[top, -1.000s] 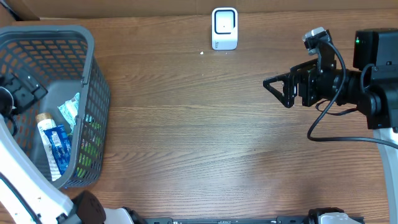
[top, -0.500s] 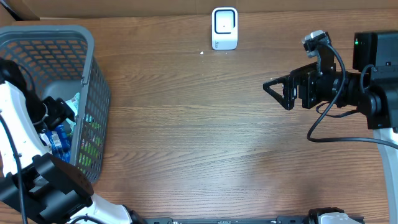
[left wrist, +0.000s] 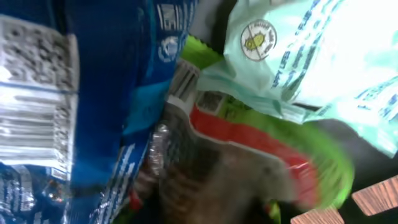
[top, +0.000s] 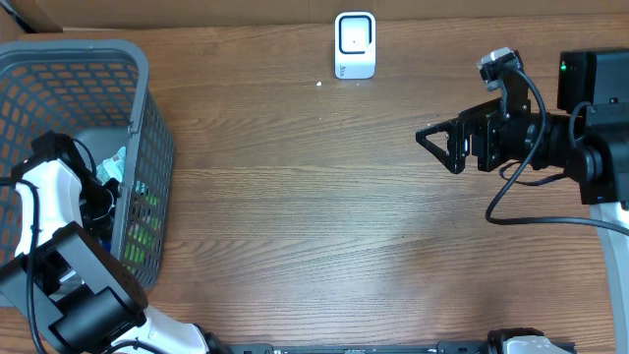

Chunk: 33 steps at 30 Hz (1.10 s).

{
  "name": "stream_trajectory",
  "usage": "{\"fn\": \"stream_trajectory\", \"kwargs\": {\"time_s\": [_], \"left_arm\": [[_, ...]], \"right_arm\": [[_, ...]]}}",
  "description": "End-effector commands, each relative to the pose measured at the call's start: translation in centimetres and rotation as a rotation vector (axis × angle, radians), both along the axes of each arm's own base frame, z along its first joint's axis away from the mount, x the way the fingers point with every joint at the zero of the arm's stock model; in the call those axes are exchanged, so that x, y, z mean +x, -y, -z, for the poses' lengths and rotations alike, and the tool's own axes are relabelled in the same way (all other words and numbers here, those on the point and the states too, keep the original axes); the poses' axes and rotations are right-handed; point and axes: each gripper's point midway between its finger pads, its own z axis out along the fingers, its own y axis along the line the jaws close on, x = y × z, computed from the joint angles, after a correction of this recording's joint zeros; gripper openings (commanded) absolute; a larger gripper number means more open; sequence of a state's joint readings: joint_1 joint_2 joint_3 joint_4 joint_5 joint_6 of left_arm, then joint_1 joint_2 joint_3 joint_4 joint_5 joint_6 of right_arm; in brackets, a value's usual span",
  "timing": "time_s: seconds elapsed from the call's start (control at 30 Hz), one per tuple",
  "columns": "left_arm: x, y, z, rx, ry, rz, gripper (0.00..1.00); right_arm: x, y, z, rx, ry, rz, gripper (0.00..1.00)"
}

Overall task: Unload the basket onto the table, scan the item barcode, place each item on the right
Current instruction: 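Reach the left gripper into the basket and grasp the green snack bag, then lift the green bag out and drop it on the table center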

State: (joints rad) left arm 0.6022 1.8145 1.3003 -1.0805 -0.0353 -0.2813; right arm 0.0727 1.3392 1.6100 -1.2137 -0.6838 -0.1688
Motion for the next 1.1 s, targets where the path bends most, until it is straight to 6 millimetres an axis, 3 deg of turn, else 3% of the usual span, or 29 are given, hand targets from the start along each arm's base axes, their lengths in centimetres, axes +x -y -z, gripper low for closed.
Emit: {"fn": "stream_trajectory", "kwargs": {"time_s": [0.0,0.17,0.23,0.27,0.33,0.37,0.43,0.47,0.57,0.63,0.7,0.8,0.93,1.07], "left_arm": [[-0.2,0.3,0.2,-0.009,-0.003,-0.011,0.04],[0.4,0.3,-0.8,-0.016,0.017,-0.011,0.04],[1.6,-0.1,-3.4,-0.016,0.056,-0.01,0.04],[2.7,-0.6,-6.1,-0.004,0.1,-0.007,0.04],[3.7,-1.2,-9.3,0.024,0.147,0.002,0.04],[4.8,-1.9,-13.3,0.07,0.212,0.021,0.04],[5.5,-2.3,-16.9,0.114,0.273,0.037,0.04],[6.0,-2.5,-20.5,0.162,0.337,0.06,0.04],[6.8,-1.2,-26.0,0.207,0.465,0.141,0.04],[7.7,1.8,-29.9,0.185,0.593,0.251,0.04],[8.4,5.4,-32.3,0.127,0.693,0.366,0.04],[9.4,12.7,-34.1,-0.003,0.8,0.596,0.04],[9.6,20.0,-32.7,-0.096,0.745,0.792,0.04],[9.5,23.5,-29.4,-0.065,0.587,0.778,0.04]], "right_arm": [[0.0,-0.1,-1.4,0.012,0.04,-0.01,1.0],[0.1,-0.2,-1.4,0.012,0.044,-0.01,1.0],[0.1,-0.1,-1.4,0.012,0.043,-0.01,1.0],[0.1,-0.1,-1.4,0.012,0.043,-0.01,1.0],[0.1,-0.1,-1.4,0.012,0.043,-0.01,1.0],[0.1,-0.2,-1.4,0.012,0.045,-0.01,1.0],[0.1,-0.2,-1.5,0.012,0.047,-0.01,1.0],[0.1,-0.2,-1.4,0.012,0.046,-0.01,1.0],[0.1,-0.2,-1.4,0.012,0.047,-0.01,1.0],[0.1,-0.2,-1.5,0.012,0.047,-0.01,1.0],[0.2,-0.2,-1.5,0.012,0.049,-0.01,1.0],[0.3,-0.2,-1.6,0.013,0.058,-0.01,1.0],[0.3,-0.2,-1.6,0.013,0.061,-0.01,1.0],[0.4,-0.2,-1.6,0.012,0.062,-0.01,1.0]]}}
